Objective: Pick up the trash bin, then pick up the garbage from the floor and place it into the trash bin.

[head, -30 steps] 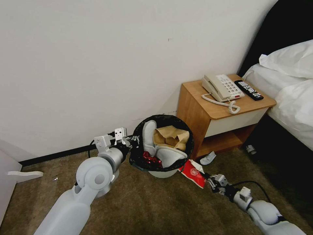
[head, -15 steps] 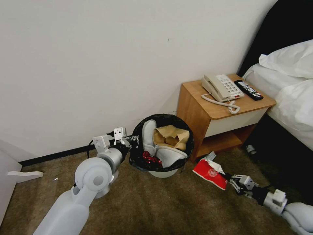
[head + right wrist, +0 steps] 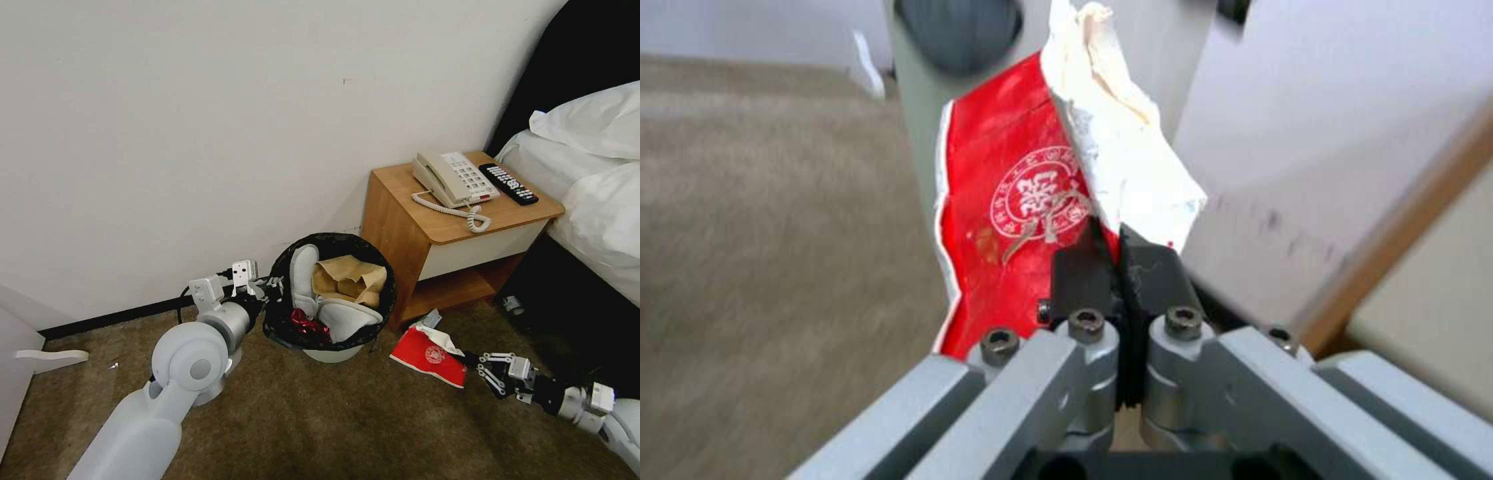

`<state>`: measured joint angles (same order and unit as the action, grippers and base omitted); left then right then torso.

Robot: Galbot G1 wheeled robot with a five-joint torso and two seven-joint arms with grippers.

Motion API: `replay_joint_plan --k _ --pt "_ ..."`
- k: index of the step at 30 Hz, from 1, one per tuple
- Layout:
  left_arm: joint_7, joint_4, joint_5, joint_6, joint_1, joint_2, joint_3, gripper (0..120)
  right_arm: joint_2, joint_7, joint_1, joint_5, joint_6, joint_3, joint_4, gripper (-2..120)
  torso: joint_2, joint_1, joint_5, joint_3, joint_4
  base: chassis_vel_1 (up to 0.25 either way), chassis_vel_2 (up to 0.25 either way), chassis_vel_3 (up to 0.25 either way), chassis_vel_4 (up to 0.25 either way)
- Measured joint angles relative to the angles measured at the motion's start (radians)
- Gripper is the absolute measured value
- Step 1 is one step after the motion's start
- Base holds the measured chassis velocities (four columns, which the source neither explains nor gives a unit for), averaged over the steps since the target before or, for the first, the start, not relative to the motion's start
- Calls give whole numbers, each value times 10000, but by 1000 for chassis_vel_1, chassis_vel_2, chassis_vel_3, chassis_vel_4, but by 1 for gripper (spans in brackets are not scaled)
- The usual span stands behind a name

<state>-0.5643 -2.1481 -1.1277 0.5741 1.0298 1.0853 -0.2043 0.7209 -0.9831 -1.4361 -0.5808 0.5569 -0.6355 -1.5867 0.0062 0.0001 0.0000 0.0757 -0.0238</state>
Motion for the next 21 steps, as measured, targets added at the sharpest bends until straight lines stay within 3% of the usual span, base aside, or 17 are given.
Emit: replay_joint_plan --k 10,21 --pt "8 8 -6 0 0 -6 -20 4 -308 -195 -48 -330 -161 -657 -1586 0 0 0 -1 0 -2 0 0 0 0" --pt "14 -28 14 5 58 12 -53 4 -999 398 54 -1724 -1022 -2025 -3592 0 0 0 -1 0 -1 0 0 0 0"
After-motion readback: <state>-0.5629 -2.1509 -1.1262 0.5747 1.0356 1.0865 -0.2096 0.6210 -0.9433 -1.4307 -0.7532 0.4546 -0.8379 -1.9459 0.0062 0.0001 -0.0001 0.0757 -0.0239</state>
